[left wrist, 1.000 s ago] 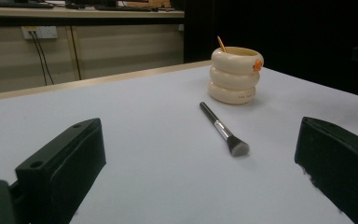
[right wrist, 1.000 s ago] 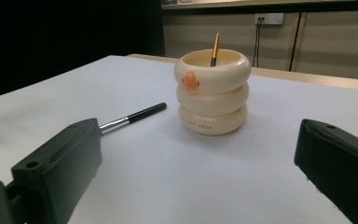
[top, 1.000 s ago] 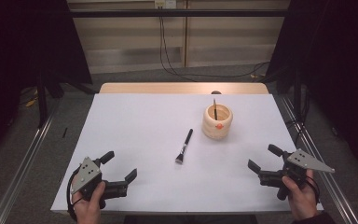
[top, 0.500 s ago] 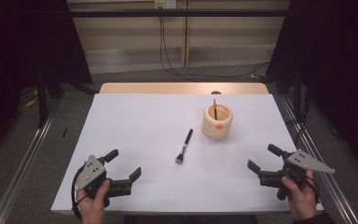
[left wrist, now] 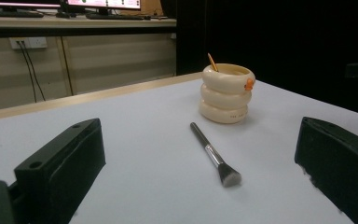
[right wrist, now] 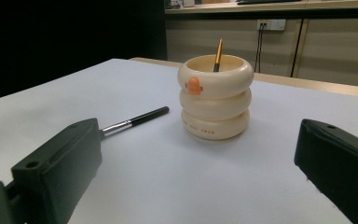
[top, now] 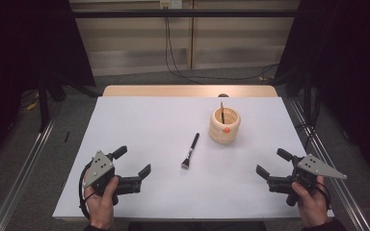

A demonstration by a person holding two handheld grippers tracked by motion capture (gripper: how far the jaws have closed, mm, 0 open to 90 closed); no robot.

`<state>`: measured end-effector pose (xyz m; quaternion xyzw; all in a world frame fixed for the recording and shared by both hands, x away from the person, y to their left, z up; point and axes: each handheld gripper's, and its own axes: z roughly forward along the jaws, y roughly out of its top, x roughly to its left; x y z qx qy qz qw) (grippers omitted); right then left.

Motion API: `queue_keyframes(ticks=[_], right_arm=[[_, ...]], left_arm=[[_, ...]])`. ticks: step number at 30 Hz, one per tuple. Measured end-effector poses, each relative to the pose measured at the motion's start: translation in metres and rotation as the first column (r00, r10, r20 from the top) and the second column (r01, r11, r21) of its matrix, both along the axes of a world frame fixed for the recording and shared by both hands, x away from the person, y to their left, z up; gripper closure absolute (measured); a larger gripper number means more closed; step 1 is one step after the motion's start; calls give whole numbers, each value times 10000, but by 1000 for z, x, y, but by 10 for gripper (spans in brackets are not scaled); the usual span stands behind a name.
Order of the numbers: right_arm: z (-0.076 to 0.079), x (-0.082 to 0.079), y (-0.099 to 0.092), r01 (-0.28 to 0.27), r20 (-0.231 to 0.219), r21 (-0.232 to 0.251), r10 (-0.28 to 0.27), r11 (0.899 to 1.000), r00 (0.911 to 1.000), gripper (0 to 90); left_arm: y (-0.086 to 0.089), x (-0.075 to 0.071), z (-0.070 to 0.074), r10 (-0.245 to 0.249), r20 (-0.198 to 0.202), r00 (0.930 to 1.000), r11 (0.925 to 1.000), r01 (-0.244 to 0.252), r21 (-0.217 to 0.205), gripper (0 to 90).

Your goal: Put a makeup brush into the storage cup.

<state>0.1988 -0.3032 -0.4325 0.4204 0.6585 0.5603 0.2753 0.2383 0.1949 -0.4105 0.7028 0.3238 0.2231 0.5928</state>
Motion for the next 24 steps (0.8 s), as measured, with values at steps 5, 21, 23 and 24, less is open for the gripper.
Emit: queue_keyframes(ticks=[5,21,23,24], right_arm=[[0,0,1,-85,34,-11,85,10000,10000,2],[0,1,1,-162,-19,18,162,9999,9999,2],[0,1,1,-134,-51,56,134,9999,9999,2],[0,1,1,-114,-44,44,114,9999,9999,2]], left_arm=[[-3,5,2,-160,6,9999,9998,160,-91,14],[-35,29,12,-953,298,9950,9954,949,156,14],[-38,32,14,-1007,297,9945,9949,1003,136,14],[-40,33,14,-1015,317,9943,9946,1008,233,14]])
